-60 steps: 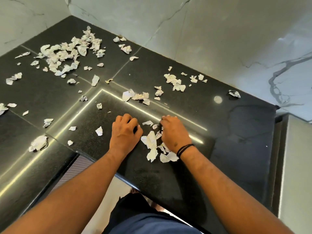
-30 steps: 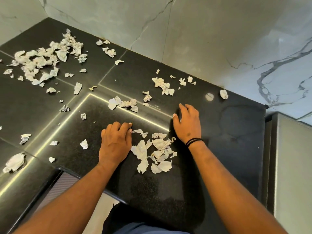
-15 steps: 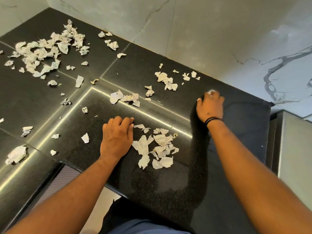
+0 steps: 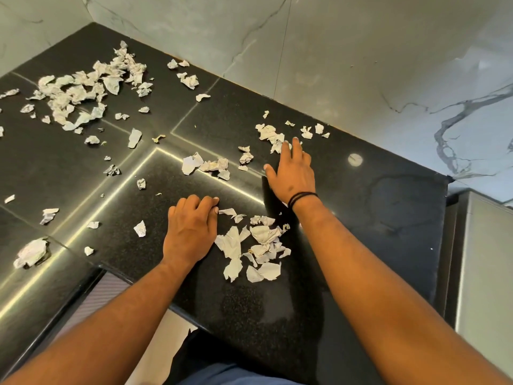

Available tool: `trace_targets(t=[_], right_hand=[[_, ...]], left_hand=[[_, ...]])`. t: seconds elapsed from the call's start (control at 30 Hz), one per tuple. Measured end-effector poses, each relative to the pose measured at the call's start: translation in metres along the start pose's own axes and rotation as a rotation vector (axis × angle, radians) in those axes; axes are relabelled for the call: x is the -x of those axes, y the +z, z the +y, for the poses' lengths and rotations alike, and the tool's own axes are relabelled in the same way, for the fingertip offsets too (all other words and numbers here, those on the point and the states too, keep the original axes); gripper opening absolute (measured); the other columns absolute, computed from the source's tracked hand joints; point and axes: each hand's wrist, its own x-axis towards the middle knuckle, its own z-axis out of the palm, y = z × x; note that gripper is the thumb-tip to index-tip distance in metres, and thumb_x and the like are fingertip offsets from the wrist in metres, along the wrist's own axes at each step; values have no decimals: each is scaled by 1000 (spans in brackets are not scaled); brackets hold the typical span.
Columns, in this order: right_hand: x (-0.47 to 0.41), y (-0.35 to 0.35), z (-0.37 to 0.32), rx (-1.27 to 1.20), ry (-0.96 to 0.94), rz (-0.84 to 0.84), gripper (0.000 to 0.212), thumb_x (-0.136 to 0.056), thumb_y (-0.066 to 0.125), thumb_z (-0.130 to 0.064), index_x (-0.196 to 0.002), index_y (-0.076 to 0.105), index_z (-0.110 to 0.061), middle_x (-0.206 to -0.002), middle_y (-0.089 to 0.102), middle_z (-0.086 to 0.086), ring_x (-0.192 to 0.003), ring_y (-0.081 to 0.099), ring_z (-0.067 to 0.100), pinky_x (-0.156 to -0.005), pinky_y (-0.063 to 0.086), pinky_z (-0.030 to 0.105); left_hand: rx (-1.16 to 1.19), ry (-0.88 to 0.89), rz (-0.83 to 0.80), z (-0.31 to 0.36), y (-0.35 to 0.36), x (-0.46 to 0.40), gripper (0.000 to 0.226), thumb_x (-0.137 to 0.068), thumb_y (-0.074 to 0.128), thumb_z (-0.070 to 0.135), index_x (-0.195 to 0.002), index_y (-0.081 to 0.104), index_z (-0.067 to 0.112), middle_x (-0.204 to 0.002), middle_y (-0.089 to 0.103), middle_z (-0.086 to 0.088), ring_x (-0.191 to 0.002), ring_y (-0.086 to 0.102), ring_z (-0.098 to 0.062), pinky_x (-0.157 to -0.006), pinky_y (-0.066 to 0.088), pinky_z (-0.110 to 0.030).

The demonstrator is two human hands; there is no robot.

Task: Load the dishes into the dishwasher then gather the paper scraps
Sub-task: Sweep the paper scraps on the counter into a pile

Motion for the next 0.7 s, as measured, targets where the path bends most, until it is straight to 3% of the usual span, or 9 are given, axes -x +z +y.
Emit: trace_targets(t=[0.13, 0.27, 0.47, 0.6, 0.7], right_hand=[[-1, 12, 0, 141, -34, -26, 65, -99, 41, -55, -145, 41, -10, -153, 35, 6, -132, 36, 35, -107, 37, 52], [47, 21, -4, 94, -85, 7, 62, -99, 36, -59, -135, 52, -11, -145, 44, 5, -133, 37, 34, -110, 36, 52], [97, 31, -19, 55, -163, 66, 51, -93, 44, -55, -118, 60, -14, -126, 55, 3, -121, 47, 28, -106, 40, 49], [57, 28, -36, -8, -265, 73, 51, -96, 52, -38, -137, 49, -8, -149, 43, 10, -137, 38, 33, -116, 35, 48], [31, 31, -50, 20, -335, -2, 52, -98, 49, -34, -141, 45, -6, -151, 40, 8, -131, 42, 31, -109, 41, 44]], left_hand=[[-2, 3, 0, 1, -2, -1, 31, -101, 43, 35, -112, 66, 17, -85, 49, -1, -77, 46, -22, -69, 38, -41], [-24, 3, -5, 2, -2, 0, 31, -101, 42, 35, -111, 66, 18, -85, 48, -2, -77, 46, -22, -69, 38, -41], [-35, -10, -5, 3, -1, -1, 28, -100, 45, 34, -111, 66, 19, -86, 50, -2, -78, 48, -25, -70, 38, -41], [-32, -9, -6, 3, -2, 0, 28, -101, 44, 35, -110, 65, 19, -85, 49, -1, -77, 46, -23, -69, 38, -41], [-38, -9, 2, 4, -3, -1, 23, -102, 46, 33, -107, 64, 19, -83, 47, -1, -74, 44, -22, -68, 38, -40]])
